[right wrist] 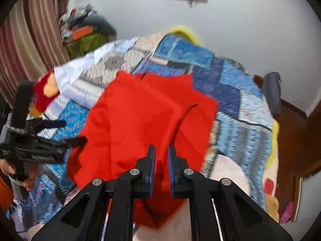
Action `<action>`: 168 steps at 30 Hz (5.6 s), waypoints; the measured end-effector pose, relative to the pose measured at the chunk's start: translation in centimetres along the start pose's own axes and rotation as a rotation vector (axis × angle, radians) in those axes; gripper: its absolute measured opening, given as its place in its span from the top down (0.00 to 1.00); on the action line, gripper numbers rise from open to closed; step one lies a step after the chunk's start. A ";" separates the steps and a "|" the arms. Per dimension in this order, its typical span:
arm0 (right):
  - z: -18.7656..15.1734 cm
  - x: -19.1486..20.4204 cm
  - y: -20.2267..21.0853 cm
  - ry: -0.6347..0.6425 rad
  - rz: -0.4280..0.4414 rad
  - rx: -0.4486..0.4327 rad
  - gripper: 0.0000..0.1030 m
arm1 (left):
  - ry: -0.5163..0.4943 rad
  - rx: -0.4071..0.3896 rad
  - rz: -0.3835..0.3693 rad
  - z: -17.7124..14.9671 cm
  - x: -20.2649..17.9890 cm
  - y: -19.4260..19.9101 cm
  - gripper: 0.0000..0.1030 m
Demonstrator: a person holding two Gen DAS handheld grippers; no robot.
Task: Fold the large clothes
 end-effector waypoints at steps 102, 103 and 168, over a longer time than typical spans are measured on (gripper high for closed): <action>5.1 3.8 -2.1 -0.270 0.647 -0.026 0.78 | -0.046 -0.090 -0.391 2.5 -0.6 11.8 0.69; 5.4 4.3 -1.3 -0.259 0.645 -0.034 0.78 | -0.039 -0.098 -0.393 2.2 0.0 13.0 0.69; -2.5 26.9 24.5 0.083 -0.008 -0.643 0.16 | 0.087 -0.756 -0.021 -20.2 15.4 37.2 0.22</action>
Point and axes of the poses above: each gripper's, at about its wrist camera, not at the fingertips, and y roughly against the way its jaws point, x to its left, z to its top, the point moved 2 cm from there along -y, roughly the way its jaws point, and after that the axes turned 13 degrees about y, right-handed, at the moved point
